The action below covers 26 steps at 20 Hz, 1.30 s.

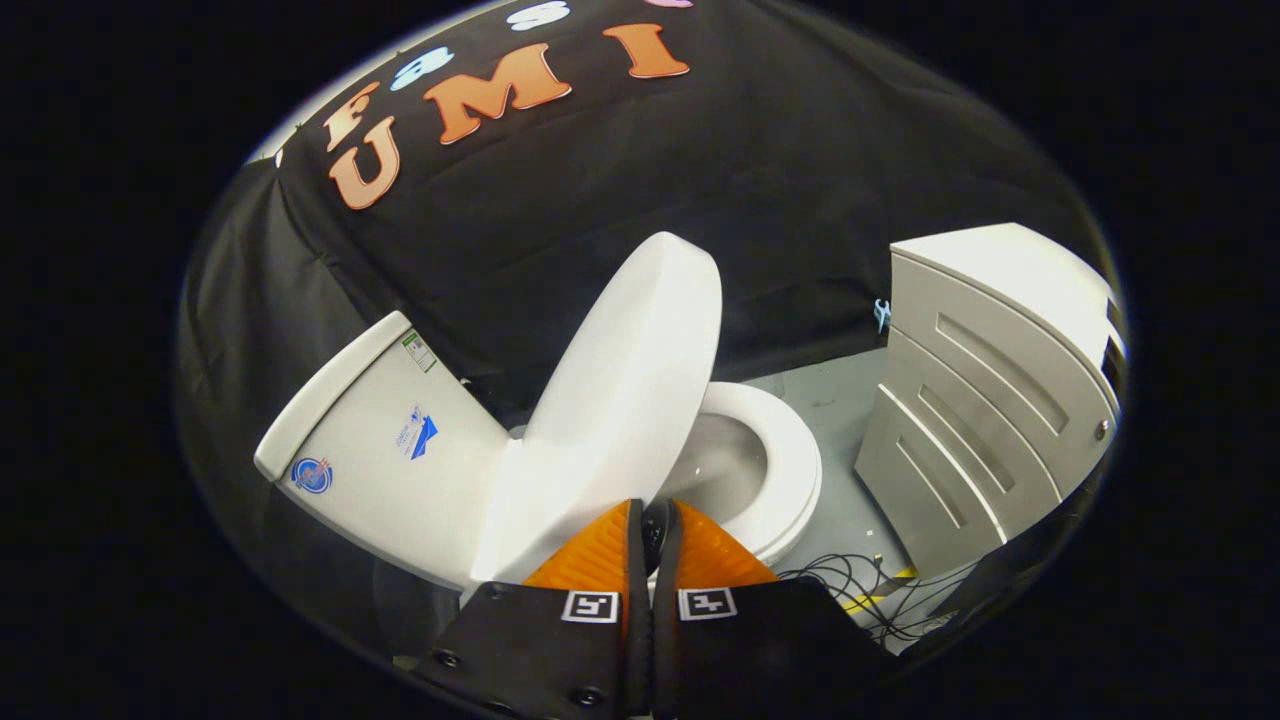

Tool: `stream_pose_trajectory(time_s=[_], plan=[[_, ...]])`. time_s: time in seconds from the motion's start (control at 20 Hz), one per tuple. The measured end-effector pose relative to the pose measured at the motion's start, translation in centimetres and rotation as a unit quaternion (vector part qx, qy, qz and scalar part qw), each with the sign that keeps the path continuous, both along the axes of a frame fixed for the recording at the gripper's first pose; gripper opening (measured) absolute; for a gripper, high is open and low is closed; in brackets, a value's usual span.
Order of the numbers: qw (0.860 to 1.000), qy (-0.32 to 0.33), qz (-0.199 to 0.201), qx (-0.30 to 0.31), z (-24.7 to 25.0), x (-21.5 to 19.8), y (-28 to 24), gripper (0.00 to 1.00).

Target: Open the toilet lid.

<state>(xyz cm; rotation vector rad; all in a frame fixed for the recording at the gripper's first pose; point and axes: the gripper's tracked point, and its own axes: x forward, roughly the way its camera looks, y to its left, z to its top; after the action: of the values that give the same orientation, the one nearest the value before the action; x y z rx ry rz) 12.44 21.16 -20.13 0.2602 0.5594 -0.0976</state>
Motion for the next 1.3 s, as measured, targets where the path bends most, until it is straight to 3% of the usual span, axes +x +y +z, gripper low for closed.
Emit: stream_pose_trajectory(time_s=[0.7,1.3], plan=[[0.984,-0.039,0.015,-0.176,6.6,0.7,8.4,0.08],[0.961,-0.062,0.048,-0.266,10.0,1.4,17.6,0.08]])
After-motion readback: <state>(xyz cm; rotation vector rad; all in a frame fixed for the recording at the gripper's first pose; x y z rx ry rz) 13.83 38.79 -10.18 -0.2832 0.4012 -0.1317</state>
